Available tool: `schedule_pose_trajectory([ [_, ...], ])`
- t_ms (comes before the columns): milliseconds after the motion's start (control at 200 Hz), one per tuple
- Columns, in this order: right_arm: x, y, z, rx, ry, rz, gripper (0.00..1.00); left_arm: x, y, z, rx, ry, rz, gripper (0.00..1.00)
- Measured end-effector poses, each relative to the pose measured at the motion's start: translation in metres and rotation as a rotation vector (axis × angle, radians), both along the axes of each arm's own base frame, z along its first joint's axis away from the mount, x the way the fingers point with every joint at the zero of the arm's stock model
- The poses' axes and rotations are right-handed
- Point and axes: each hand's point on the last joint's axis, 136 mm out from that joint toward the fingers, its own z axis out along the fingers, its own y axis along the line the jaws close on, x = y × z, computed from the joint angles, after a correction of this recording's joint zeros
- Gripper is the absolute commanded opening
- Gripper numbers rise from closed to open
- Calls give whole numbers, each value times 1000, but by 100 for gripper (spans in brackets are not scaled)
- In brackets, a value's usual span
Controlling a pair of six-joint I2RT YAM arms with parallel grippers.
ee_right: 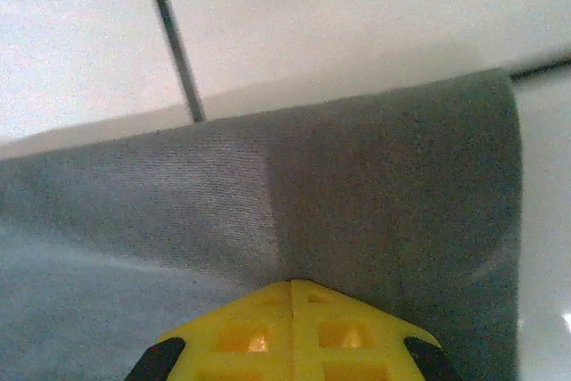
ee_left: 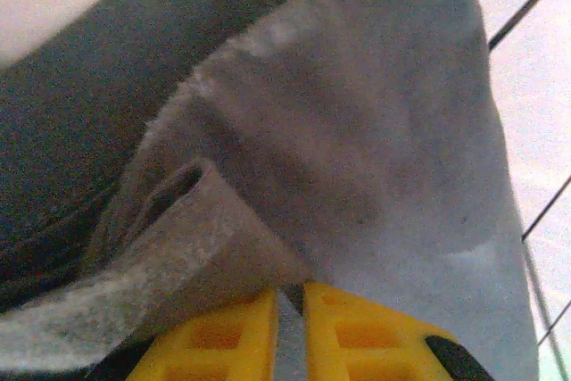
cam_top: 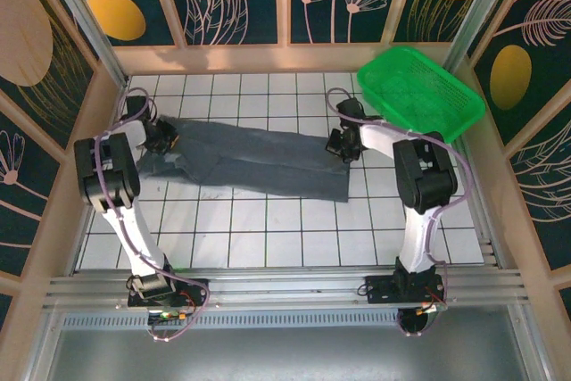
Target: Fold and stack the t-shirts
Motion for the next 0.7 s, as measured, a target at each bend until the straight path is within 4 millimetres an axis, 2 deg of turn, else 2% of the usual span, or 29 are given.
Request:
schedule_pose_trajectory([
  [90,-47,0,-2,-12,49,-5,2,46,-20,4,-26,-63,-51,19],
  [190,-111,26,-3,-15,106,61,1,99,-60,6,-53,-152,-129,21],
  [305,-190,82,-4,39,178,213,2,151,-130,11,-109,-265,-244,25],
  [415,-244,126,-3,118,248,325,6,183,-212,21,-199,-365,-348,35],
  [480,-258,141,-1,136,275,350,11,190,-255,27,-247,-413,-400,42],
  [541,-262,149,1,143,285,347,15,188,-290,36,-286,-446,-439,50],
  [576,-261,150,2,144,285,338,18,184,-304,38,-303,-442,-452,53],
  [636,-256,150,7,136,270,320,23,179,-319,49,-318,-450,-468,57],
  [701,-251,147,16,127,234,303,30,173,-320,62,-305,-448,-470,64],
])
